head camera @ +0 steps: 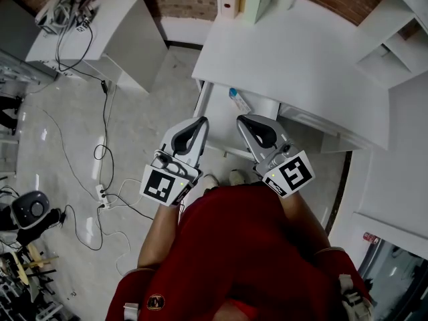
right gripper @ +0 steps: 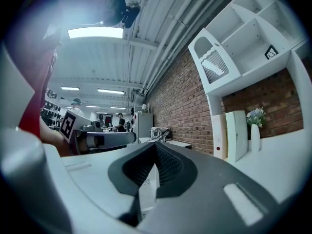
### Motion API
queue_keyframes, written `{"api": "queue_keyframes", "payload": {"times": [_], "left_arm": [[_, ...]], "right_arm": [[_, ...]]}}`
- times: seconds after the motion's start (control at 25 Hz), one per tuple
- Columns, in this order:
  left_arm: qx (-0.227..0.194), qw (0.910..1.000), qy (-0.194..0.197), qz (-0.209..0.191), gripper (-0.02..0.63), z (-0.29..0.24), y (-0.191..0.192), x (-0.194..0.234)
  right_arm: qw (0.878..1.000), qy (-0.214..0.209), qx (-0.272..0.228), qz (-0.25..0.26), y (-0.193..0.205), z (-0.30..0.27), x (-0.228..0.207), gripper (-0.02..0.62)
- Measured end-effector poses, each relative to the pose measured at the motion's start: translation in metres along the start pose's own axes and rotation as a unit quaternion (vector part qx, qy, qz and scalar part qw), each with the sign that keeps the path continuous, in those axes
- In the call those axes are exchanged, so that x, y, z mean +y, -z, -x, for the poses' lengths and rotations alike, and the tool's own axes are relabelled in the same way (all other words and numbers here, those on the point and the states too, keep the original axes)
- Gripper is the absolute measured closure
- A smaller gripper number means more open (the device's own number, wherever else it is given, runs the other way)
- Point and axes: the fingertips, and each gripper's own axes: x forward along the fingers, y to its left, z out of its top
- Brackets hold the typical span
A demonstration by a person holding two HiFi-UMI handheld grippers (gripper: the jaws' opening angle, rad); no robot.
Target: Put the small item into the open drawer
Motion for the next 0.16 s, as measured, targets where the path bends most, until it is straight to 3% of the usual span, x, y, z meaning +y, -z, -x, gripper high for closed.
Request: {"api": "queue_keyframes", "payload": {"times": [0.16], "left_arm": [[0.0,1.0,-0.002,0.0,0.606,-0.0007,0.0014,0.004]], "right_arm": [[1.0,0.0,0.002,0.0,0.0026,-0.0022,-0.0021,0.584]]}}
